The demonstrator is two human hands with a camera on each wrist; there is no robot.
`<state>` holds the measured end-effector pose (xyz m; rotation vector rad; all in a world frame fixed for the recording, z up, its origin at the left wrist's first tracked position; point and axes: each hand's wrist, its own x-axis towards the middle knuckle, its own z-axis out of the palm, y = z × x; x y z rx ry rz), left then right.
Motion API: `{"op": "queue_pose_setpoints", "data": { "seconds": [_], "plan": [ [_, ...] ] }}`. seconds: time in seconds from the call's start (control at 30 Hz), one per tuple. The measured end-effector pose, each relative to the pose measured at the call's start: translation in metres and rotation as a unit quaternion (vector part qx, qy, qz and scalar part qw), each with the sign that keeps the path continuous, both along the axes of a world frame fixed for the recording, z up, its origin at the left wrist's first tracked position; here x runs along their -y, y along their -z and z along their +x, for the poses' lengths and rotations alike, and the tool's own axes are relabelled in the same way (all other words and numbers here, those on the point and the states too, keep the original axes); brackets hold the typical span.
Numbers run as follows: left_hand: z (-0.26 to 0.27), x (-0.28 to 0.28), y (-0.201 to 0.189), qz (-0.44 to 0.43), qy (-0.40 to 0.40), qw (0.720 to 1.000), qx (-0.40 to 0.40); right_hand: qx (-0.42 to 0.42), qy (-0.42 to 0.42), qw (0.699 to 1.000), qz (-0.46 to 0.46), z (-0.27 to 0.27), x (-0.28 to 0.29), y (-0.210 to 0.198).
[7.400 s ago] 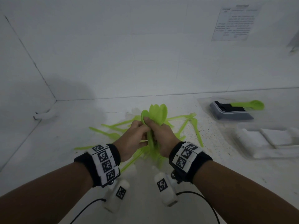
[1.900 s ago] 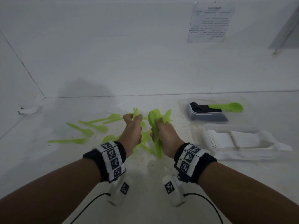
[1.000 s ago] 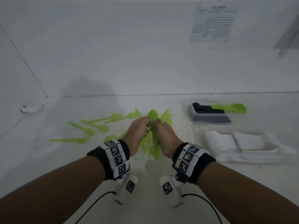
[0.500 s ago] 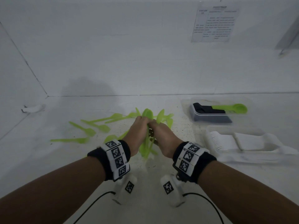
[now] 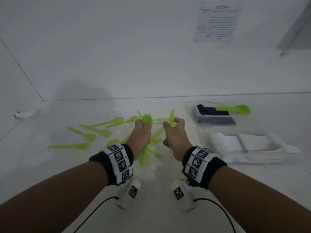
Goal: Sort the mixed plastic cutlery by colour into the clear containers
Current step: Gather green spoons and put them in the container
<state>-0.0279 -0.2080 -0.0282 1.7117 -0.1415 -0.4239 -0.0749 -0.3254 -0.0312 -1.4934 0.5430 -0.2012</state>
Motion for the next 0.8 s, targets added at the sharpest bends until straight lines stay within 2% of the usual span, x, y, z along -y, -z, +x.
{"op": "queue_pose_setpoints", "data": {
  "seconds": [0.13,0.27,0.47,0.6,0.73,0.8],
  "plan": [
    [0.001,0.003,0.002,-0.026,-0.031,0.999,-0.009,0.023,-0.06,0.998,-0.01,-0.007,-0.005,-0.001],
    [0.002,0.004,0.003,-0.085,-0.042,0.994,-0.051,0.057,-0.122,0.981,-0.136,-0.005,-0.017,0.012],
    [0.002,-0.012,0.003,-0.174,0.035,0.98,-0.086,0.087,-0.069,0.984,-0.139,-0.002,-0.025,0.008],
    [0.006,-0.025,0.002,-0.187,0.065,0.974,-0.11,0.129,-0.058,0.979,-0.145,0.002,-0.038,0.01],
    [0.005,-0.034,-0.001,-0.175,0.093,0.973,-0.117,0.107,0.001,0.983,-0.15,0.007,-0.049,0.018],
    [0.003,-0.036,0.001,-0.168,0.094,0.975,-0.107,0.12,-0.006,0.983,-0.141,0.008,-0.052,0.017]
  ]
}}
